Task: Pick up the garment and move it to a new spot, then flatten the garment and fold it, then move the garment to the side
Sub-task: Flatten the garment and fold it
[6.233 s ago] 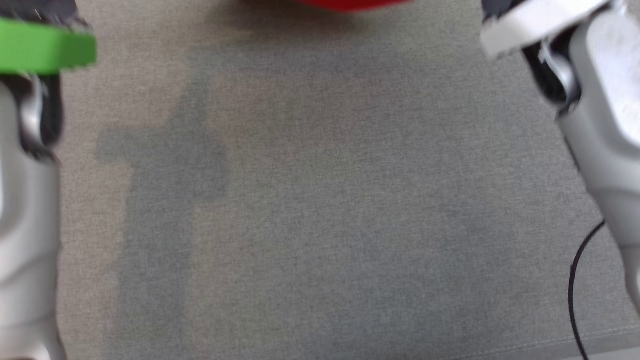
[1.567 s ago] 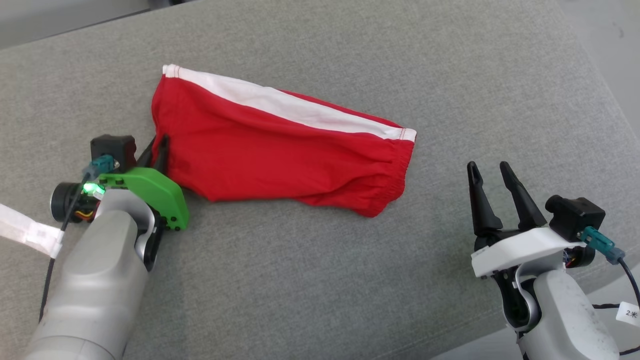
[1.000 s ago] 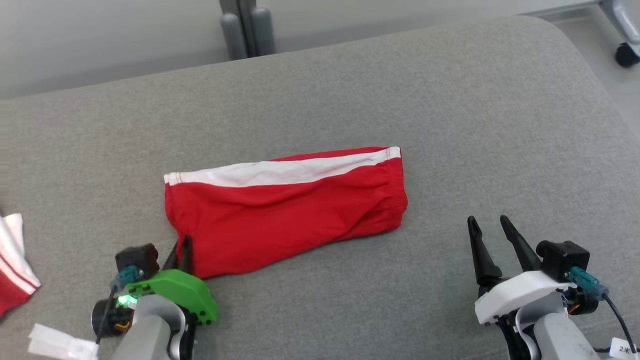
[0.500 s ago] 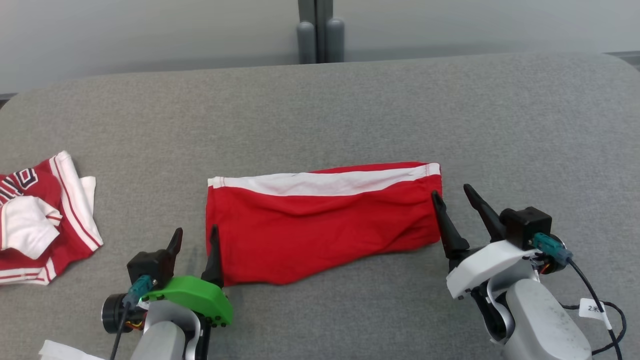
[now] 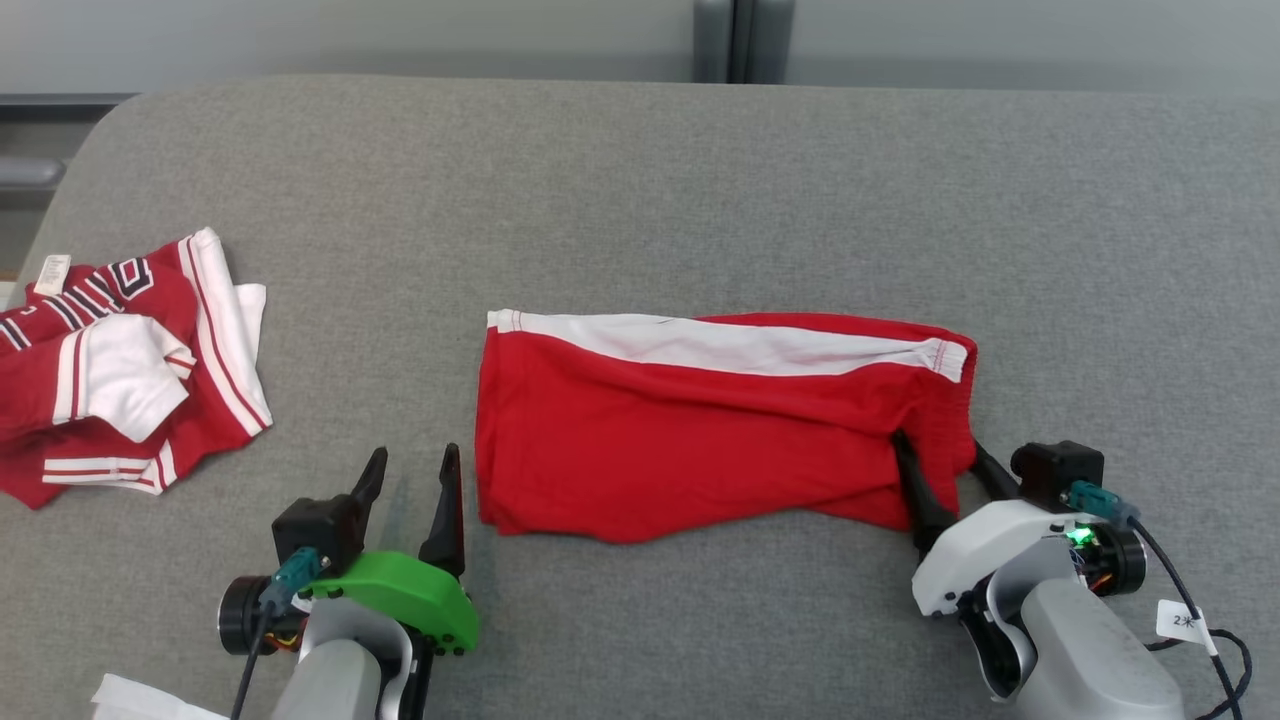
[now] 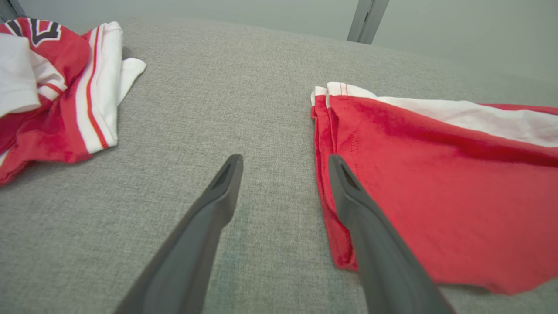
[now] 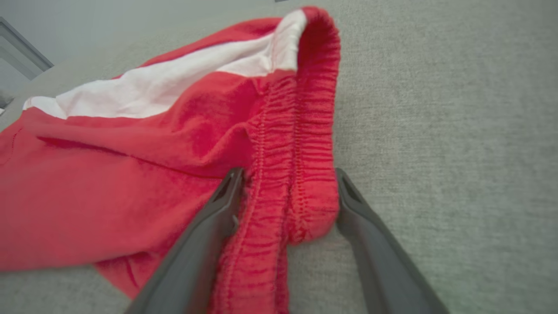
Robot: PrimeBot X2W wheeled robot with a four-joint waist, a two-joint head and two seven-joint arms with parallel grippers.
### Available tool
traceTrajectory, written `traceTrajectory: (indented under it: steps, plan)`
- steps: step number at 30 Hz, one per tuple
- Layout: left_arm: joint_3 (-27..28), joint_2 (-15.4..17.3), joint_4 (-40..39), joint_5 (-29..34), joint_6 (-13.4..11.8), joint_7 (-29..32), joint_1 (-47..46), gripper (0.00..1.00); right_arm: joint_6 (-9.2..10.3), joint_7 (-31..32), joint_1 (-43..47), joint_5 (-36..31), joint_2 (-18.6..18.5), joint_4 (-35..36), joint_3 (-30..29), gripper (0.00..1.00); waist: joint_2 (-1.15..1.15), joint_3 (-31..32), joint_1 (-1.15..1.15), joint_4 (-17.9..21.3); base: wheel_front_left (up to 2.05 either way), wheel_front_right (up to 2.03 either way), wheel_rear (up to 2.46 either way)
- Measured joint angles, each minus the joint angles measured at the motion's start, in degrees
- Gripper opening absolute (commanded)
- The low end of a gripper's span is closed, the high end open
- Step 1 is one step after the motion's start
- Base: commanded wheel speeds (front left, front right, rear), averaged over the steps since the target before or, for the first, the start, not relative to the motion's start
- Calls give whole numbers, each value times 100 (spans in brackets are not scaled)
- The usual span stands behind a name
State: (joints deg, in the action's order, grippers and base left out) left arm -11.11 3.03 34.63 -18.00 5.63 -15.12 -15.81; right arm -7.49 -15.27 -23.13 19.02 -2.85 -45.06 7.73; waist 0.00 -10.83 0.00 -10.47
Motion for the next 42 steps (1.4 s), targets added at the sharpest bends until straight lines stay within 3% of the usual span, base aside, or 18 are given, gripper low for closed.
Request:
traceTrajectory:
  steps: [2,3,4,6,15,21,27,32,36,42]
  plan:
    - [23,-2,0,24,26,0,-1,100,2,-26,0,360,-37,26,220,100,0,-42,0,-36,0,0,0]
    - [42,-4,-3,37,38,0,-1,100,3,-36,-1,444,-41,44,311,76,0,-62,0,-48,0,0,0]
    - [58,-4,-9,47,42,0,-2,100,3,-37,-3,544,-44,77,393,43,0,-79,0,-53,0,0,0]
    - [81,-4,-16,67,43,0,-2,100,3,-38,-8,704,-42,122,460,0,0,-100,0,-50,0,0,0]
    - [92,-11,-21,70,47,0,-1,100,-5,12,50,944,40,349,-141,0,0,-85,0,105,0,0,0]
    - [56,-15,0,47,47,0,52,100,-4,13,149,325,-4,597,-1103,0,0,25,0,251,0,0,0]
    - [-41,-16,-4,-4,48,0,143,100,-4,13,78,-113,-63,967,-1506,0,0,172,0,357,0,0,0]
    - [-178,-18,-80,-32,64,0,179,100,-3,13,-30,-347,-16,1185,-938,0,0,281,0,342,0,0,0]
    - [-345,-19,-96,-80,60,0,197,100,-3,13,-169,-223,-11,1217,-60,0,0,319,0,200,0,0,0]
    - [-531,-18,-125,-162,31,0,199,100,-4,13,-480,-90,5,754,1045,0,0,335,0,-142,0,0,0]
